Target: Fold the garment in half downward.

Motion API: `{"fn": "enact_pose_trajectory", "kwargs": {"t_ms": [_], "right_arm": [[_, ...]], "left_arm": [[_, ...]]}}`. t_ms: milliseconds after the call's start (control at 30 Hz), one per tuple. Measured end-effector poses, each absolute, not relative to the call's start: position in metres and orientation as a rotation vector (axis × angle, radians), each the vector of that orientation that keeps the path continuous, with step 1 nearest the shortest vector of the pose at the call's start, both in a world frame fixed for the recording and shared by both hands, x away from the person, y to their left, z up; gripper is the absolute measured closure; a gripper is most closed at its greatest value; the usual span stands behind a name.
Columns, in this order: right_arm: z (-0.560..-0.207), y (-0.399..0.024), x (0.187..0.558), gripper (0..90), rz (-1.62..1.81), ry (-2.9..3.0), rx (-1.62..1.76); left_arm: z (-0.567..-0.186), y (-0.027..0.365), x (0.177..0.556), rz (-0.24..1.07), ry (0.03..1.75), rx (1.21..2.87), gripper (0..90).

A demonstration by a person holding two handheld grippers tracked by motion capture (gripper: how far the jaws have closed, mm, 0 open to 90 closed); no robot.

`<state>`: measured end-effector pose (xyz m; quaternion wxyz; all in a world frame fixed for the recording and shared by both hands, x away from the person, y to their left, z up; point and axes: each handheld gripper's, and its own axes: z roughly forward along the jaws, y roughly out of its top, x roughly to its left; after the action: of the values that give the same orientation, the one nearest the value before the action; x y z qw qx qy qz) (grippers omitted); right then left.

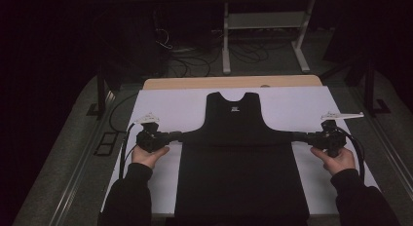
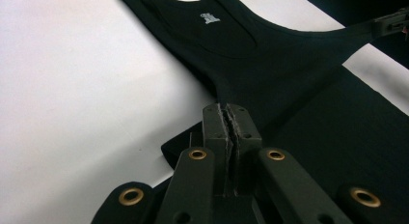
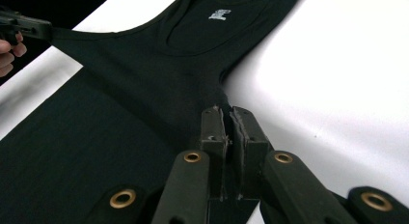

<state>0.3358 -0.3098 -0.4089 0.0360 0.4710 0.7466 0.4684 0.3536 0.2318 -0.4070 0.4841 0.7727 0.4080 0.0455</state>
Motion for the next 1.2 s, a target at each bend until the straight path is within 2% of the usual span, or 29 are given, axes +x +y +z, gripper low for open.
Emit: {"fn": "enact_pose_trajectory", "kwargs": {"t_ms": [1200], "right_arm": [[-0.416,-0.314,0.315,82.7,1.384,2.365,1.505]], "left_arm": [[-0.415,0.235,0.328,0.061,0.982,1.949,86.7]]}}
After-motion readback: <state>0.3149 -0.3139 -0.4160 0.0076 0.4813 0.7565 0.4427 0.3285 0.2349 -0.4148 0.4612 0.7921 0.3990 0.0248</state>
